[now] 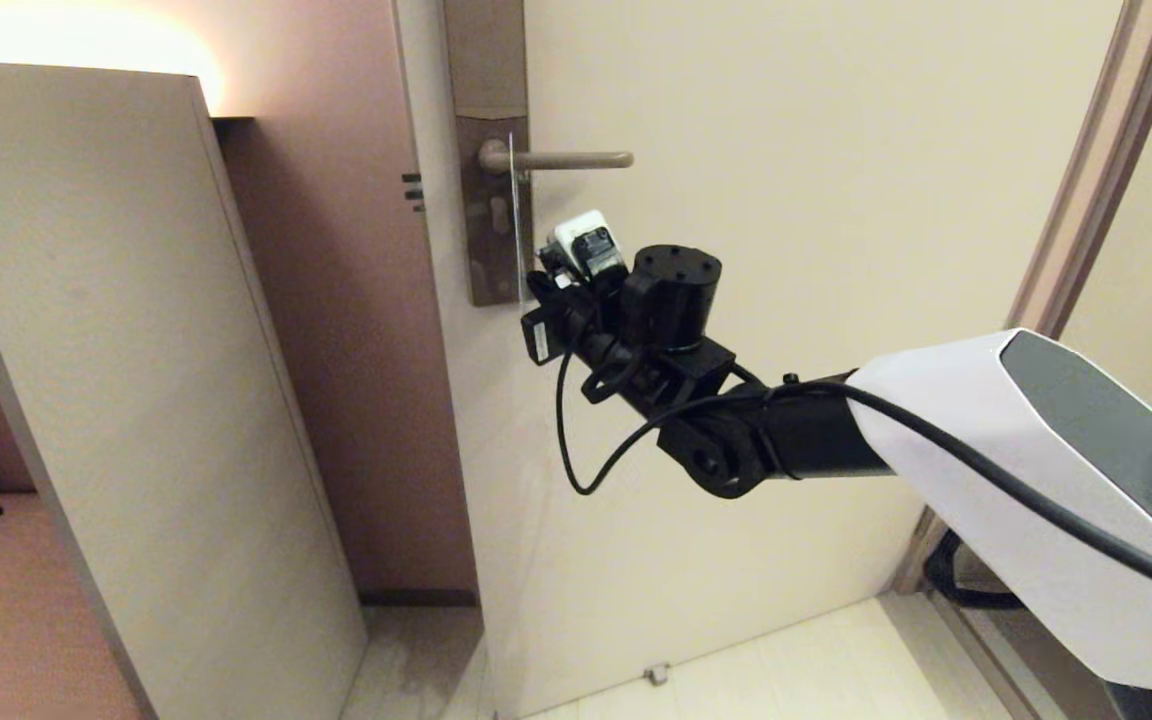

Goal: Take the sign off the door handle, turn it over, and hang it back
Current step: Hang the sign back with the other side facing out

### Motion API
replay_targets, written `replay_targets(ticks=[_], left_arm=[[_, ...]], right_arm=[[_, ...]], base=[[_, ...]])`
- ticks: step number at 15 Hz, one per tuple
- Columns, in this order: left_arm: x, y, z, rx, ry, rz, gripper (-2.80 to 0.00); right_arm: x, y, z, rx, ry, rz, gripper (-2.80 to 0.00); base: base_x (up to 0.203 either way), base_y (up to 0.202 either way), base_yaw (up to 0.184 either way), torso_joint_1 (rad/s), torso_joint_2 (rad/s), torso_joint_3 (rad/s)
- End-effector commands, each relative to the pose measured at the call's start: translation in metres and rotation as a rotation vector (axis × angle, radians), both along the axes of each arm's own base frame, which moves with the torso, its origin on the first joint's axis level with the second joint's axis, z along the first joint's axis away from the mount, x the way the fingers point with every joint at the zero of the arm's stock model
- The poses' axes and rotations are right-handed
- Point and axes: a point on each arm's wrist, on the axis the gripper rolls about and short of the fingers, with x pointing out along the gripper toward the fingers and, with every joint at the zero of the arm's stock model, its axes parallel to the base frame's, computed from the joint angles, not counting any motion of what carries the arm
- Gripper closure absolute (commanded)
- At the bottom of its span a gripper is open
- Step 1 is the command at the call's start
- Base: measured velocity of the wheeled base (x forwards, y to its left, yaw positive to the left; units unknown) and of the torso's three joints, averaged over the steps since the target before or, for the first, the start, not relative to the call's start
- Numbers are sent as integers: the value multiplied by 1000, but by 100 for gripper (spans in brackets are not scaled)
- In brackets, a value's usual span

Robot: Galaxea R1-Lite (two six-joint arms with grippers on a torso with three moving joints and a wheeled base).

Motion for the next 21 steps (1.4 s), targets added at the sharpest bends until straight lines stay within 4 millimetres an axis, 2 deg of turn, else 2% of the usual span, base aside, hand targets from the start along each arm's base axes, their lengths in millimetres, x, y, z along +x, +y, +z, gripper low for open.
replay_targets(ticks=[1, 6, 10, 13, 17, 21], left_arm=[[0, 0, 0, 0, 2, 1, 0], [0, 0, 0, 0, 1, 1, 0], [0, 0, 0, 0, 2, 1, 0], [0, 0, 0, 0, 2, 2, 0], [0, 0, 0, 0, 2, 1, 0], [0, 0, 0, 0, 2, 2, 0]], right_arm=[[-9, -6, 24, 23, -29, 4, 0], [-26, 2, 43, 52, -57, 49, 0], [-38, 16, 44, 56, -59, 95, 0], [-40, 24, 44, 58, -69, 129, 0], [-29, 36, 25, 48, -66, 128, 0], [-15, 48, -5, 29, -41, 115, 0]], base=[[0, 0, 0, 0, 0, 0], [0, 0, 0, 0, 0, 0], [0, 0, 0, 0, 0, 0], [0, 0, 0, 0, 0, 0], [0, 0, 0, 0, 0, 0], [0, 0, 0, 0, 0, 0]])
